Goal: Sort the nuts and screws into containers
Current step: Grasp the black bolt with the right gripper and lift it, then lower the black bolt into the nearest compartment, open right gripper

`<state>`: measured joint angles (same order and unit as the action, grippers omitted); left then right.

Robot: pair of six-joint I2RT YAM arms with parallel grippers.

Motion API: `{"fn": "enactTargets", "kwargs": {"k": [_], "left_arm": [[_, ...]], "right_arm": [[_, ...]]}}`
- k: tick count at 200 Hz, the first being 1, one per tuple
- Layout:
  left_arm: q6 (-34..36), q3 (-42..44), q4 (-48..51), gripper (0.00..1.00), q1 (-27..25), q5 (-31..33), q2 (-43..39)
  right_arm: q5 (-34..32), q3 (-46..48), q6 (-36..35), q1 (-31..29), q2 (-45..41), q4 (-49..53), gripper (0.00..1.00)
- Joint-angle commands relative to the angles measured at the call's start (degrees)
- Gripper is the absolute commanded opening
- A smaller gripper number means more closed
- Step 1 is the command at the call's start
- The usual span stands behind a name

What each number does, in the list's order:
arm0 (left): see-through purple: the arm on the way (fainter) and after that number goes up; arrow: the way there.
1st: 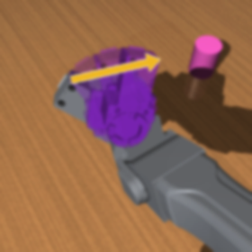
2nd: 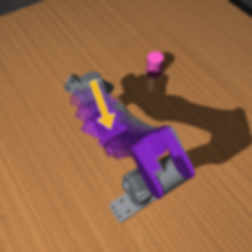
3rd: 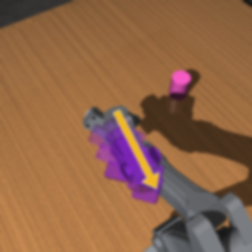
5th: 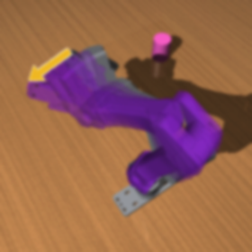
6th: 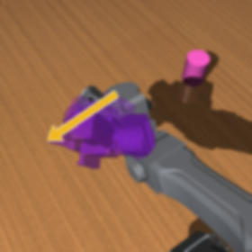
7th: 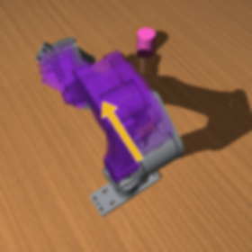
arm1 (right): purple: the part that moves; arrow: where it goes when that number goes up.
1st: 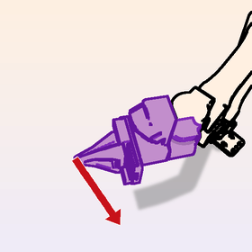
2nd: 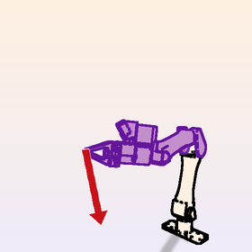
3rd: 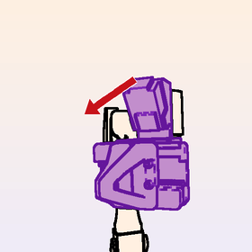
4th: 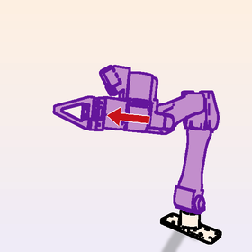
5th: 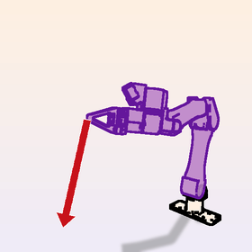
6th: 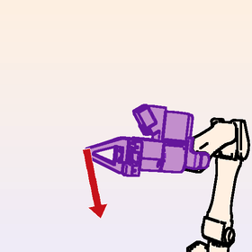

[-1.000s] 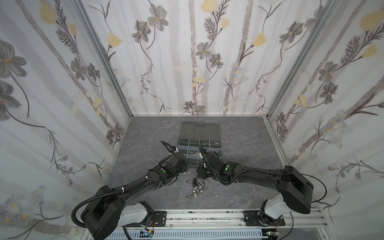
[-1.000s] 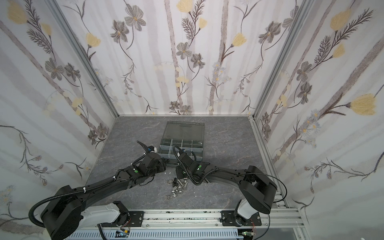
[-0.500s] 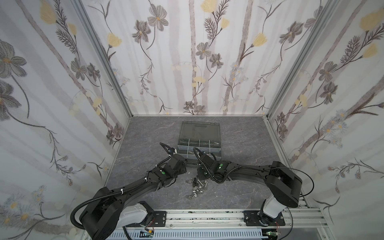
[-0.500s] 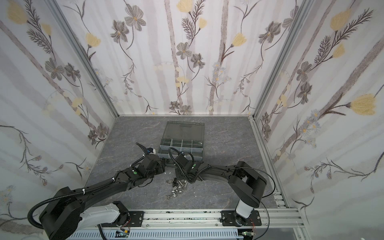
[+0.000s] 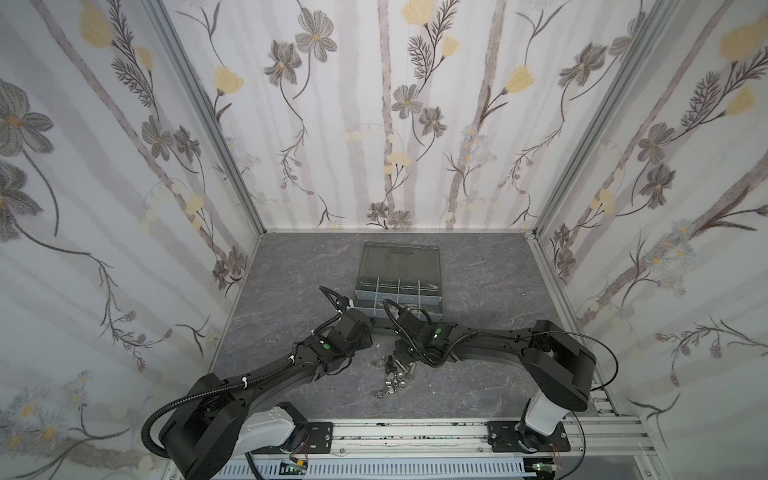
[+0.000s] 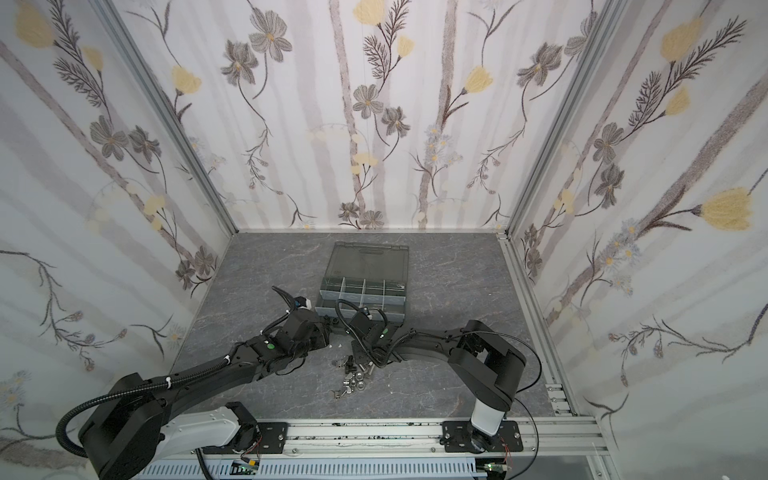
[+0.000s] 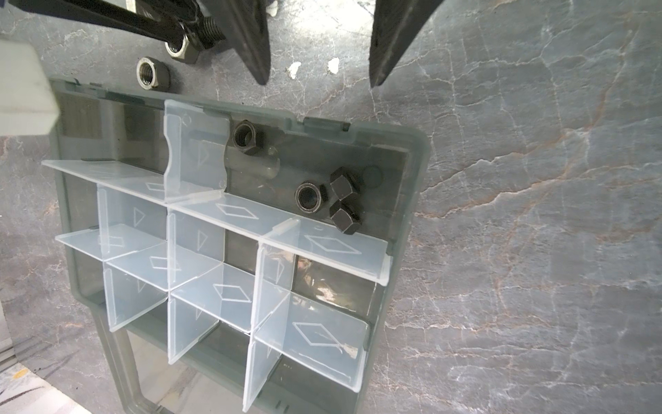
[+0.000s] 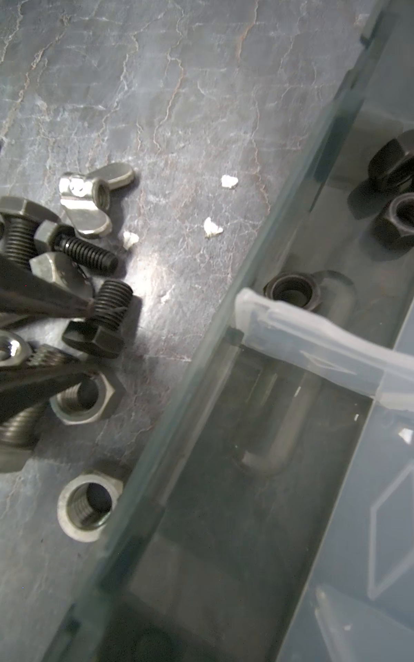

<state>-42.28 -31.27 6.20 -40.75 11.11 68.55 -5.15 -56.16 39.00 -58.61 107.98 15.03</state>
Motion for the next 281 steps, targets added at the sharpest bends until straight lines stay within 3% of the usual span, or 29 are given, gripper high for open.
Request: {"fn": "enactTargets", "kwargs": {"k": [1,108,185,229,281], "left_arm": [[-0.9,0.0,-1.1,0.48,0.1,0.8,-0.1],[0.3,-1.5,-1.4,0.48,0.3,0.5,1.0],[0.3,-1.2,-1.7,0.48,0.8,0.6,1.5],[0.1,-0.6,-1.8,0.48,0.9,0.4,0.6],[-0.8,0.4,-2.0,0.48,1.0,0.5,-0.3]], "right_arm": [[-0.6,-0.7,0.6,-0.2,0.8,-1.3,0.22],[-0.7,-2.4,-0.1,-0.2,0.1,0.3,0.05],[-5.4,-8.0,-5.7,3.7,-8.4,7.2,0.05],[-5.5,-8.0,-8.2,9.4,-6.2,6.4,0.05],[-4.6,-8.1,-8.5,10.9,-2.4,5.4,0.08]]}}
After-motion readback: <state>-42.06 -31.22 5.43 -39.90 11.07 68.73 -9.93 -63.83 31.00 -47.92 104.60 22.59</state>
